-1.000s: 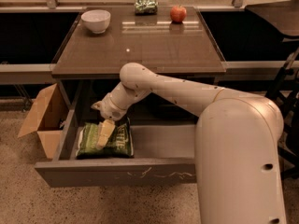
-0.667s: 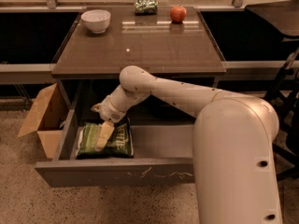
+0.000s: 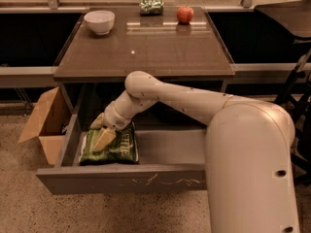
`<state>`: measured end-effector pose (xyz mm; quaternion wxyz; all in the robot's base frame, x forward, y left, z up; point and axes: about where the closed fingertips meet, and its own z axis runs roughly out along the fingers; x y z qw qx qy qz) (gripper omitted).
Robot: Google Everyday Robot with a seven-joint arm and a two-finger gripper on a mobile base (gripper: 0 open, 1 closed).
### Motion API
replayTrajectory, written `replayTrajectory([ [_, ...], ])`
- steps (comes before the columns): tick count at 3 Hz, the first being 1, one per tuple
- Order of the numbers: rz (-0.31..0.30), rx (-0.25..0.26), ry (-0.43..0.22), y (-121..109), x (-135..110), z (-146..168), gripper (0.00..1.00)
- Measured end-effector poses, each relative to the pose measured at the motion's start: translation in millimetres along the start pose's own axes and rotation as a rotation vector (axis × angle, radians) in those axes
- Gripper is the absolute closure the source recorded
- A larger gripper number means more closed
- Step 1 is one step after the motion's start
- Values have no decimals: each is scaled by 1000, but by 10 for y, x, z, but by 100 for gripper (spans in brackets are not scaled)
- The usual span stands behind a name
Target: Pick green jalapeno chip bag from top drawer and place on counter
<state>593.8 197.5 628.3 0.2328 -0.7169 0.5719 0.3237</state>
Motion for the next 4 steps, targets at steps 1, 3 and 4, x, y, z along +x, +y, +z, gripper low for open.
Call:
replayTrajectory([
  [1,10,-1,-28,59,-9,8,64],
  [3,-28,50,-221,67,-170,-347,100],
  [4,-120,161,-329,67,-345,-1033,100],
])
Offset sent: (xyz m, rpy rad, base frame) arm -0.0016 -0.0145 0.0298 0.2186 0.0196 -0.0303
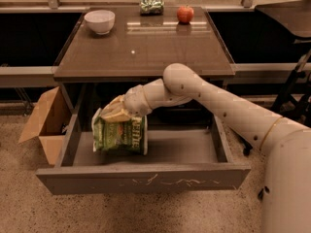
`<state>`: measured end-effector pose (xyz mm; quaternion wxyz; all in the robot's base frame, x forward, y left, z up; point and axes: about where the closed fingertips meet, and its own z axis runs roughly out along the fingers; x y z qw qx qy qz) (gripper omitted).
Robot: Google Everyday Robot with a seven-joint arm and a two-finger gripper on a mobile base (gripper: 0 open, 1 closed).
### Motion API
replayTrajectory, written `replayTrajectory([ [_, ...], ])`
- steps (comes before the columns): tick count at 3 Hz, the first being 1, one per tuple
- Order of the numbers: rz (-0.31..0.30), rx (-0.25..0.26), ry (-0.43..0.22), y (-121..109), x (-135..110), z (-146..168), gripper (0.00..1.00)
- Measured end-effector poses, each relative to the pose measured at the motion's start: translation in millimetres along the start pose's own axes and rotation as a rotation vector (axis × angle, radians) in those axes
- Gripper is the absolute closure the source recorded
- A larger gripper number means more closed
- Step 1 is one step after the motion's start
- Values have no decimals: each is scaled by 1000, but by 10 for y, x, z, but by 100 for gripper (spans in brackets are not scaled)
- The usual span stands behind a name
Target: Pick green jalapeno chip bag from top drawer and place on counter
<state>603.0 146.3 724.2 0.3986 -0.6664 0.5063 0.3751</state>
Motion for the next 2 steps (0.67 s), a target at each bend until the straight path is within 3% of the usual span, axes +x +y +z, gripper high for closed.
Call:
replayTrajectory([
  [1,-70,83,-30,-107,-233,-481,100],
  [2,-142,169,-9,-304,-475,-1027,100],
])
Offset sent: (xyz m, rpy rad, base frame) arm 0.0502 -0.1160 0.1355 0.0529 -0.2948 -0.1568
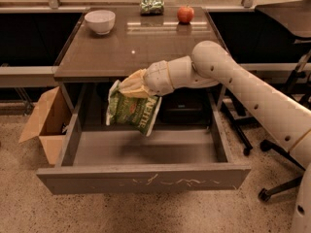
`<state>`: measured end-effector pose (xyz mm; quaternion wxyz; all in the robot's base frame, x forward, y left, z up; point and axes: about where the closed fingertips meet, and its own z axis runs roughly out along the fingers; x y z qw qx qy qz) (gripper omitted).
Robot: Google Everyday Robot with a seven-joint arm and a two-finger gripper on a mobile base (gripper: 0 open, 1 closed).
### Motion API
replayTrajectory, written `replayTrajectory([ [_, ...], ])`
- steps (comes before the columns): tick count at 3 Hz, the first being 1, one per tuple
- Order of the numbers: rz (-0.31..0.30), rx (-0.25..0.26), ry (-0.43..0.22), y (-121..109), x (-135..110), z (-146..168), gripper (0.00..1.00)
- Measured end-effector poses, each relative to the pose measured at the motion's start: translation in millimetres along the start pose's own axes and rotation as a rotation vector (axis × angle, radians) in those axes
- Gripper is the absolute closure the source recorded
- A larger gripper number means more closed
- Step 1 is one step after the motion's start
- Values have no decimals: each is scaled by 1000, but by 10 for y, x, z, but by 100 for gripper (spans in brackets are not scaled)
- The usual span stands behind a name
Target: Pick green jalapeno chip bag from top drawer and place on counter
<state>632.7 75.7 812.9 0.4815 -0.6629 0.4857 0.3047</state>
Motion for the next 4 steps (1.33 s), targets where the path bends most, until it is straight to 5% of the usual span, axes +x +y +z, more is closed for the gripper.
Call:
replayTrajectory([
  [2,-23,43,-7,-102,-100,-145,100],
  [4,-169,243,-1,-666,-818,-1075,100],
])
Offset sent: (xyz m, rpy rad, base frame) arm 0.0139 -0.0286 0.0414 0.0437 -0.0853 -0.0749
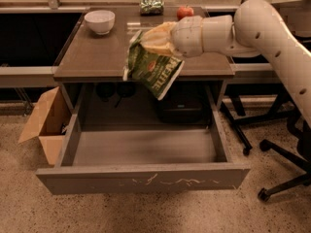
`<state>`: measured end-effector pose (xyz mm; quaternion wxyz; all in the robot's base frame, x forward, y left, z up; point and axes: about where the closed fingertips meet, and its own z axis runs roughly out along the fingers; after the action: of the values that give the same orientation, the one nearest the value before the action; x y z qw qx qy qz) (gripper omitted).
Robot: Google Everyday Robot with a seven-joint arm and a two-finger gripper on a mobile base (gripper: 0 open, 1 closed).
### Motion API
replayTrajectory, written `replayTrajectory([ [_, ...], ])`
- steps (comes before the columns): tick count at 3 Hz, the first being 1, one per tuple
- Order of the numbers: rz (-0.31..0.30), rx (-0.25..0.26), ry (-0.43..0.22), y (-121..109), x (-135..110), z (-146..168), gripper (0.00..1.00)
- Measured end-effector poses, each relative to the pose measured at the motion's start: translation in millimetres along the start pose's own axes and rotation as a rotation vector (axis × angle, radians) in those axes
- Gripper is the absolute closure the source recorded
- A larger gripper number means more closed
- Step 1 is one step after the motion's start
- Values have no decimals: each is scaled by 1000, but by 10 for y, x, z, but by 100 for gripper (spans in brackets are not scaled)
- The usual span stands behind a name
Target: Pick green jalapeno chip bag from top drawer and place on counter
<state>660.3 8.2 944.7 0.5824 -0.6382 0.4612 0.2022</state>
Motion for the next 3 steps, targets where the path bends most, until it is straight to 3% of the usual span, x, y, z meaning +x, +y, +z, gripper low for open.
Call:
replayTrajectory([
  [1,-40,81,-19,-552,-183,-285,100],
  [2,-38,133,-30,-1102,-90,-360,100],
  [3,-21,190,-43,-1435,45,-443,100],
])
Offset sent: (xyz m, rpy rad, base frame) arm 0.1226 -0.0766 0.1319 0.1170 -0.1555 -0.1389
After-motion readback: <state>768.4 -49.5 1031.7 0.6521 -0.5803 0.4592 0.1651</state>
